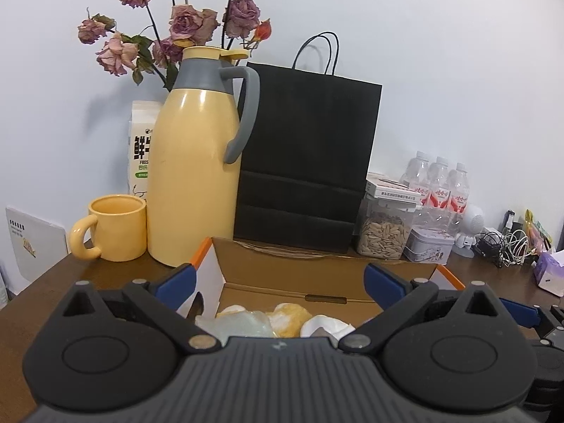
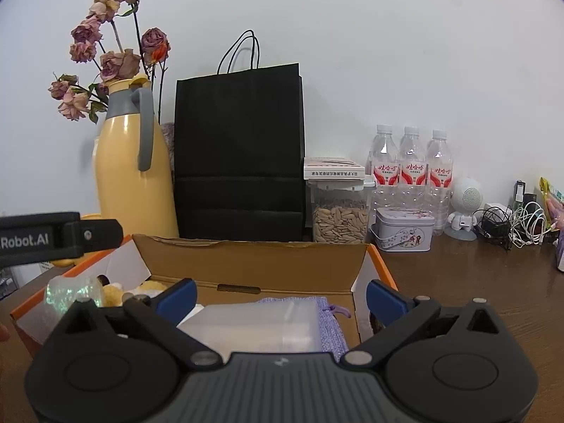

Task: Organize objects
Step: 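Open both tools over the box and withdraw them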

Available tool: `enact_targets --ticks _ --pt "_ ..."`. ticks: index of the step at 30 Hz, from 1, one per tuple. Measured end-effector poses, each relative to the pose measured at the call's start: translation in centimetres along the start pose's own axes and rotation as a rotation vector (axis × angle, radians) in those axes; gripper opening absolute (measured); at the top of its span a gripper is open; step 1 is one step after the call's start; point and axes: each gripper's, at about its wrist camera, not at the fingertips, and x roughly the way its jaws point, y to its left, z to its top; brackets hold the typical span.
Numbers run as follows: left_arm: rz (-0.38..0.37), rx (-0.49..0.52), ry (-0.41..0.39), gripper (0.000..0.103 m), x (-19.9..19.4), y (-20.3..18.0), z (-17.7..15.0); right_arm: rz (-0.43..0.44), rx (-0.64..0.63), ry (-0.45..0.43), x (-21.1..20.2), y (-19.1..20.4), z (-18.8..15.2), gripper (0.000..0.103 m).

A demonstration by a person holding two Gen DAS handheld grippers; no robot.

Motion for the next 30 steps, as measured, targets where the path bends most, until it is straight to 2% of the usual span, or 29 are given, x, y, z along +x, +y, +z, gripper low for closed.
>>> enact_targets --ticks 4,9,12,19,25,30 --pt "-0.011 -0.008 -0.016 0.103 -1.3 0.2 0.0 0.005 -0.006 -0.004 -0.9 -0.1 0.0 0.103" --pt "-0.050 0.042 -0.057 0.103 -4.2 -0.2 -0.6 0.027 -0.028 -0.037 -3.5 -0.3 -0.1 0.103" --pt "-0.073 0.065 -0.057 0.103 -5.8 -0.3 -1.4 0.046 -0.055 -0.053 -5.5 -0.2 -0.6 0.103" --pt "-0.104 0.120 0.080 0.103 -7.4 0.4 -4.7 0.084 -0.105 -0.011 -8.7 0.0 -2.9 0.103" --pt "-0.078 0.114 0.154 0.103 -8.9 1.8 -7.0 0.106 -0.138 0.040 -11.4 0.2 -5.3 0.103" --pt "-0.059 0.099 0.235 0.103 -9.6 2.7 -8.6 0.149 -0.171 0.099 -12.8 0.5 -6.7 0.092"
